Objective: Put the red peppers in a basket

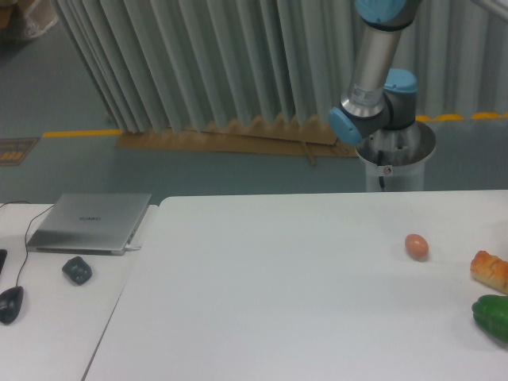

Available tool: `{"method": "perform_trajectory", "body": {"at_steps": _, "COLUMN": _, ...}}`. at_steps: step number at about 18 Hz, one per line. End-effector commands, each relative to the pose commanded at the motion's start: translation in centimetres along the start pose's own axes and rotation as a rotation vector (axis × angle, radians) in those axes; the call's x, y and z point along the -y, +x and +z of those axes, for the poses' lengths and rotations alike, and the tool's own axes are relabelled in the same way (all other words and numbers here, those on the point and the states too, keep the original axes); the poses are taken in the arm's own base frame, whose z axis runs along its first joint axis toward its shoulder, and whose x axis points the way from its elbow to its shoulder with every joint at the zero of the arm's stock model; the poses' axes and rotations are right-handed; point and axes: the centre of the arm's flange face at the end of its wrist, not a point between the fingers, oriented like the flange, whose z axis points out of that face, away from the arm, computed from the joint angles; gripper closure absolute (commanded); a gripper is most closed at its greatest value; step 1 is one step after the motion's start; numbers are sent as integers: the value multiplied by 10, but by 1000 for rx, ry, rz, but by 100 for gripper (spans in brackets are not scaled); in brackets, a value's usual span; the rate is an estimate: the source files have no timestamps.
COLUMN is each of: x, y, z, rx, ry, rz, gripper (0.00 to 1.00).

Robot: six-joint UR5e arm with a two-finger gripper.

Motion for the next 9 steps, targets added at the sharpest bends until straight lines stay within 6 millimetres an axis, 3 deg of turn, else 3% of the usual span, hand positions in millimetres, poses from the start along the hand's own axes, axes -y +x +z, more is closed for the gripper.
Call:
{"method": "perform_trajectory", "body": {"at_steps": 1, "x": 1, "y": 0, "z": 1, "rx": -1, "ry": 0, "rz": 2, "gripper": 44}}
{"method": "perform_trajectory", "body": {"at_steps": 2, "x": 1, "y": 0, "z": 2, "rx": -1, "ry": 2, "rz": 5, "gripper": 0}}
{"method": "perform_trajectory", "body": {"at_steps": 9, "x": 13, "y": 4, "z": -9, "rx": 15, "ry": 8, "rz": -17, "gripper": 0}}
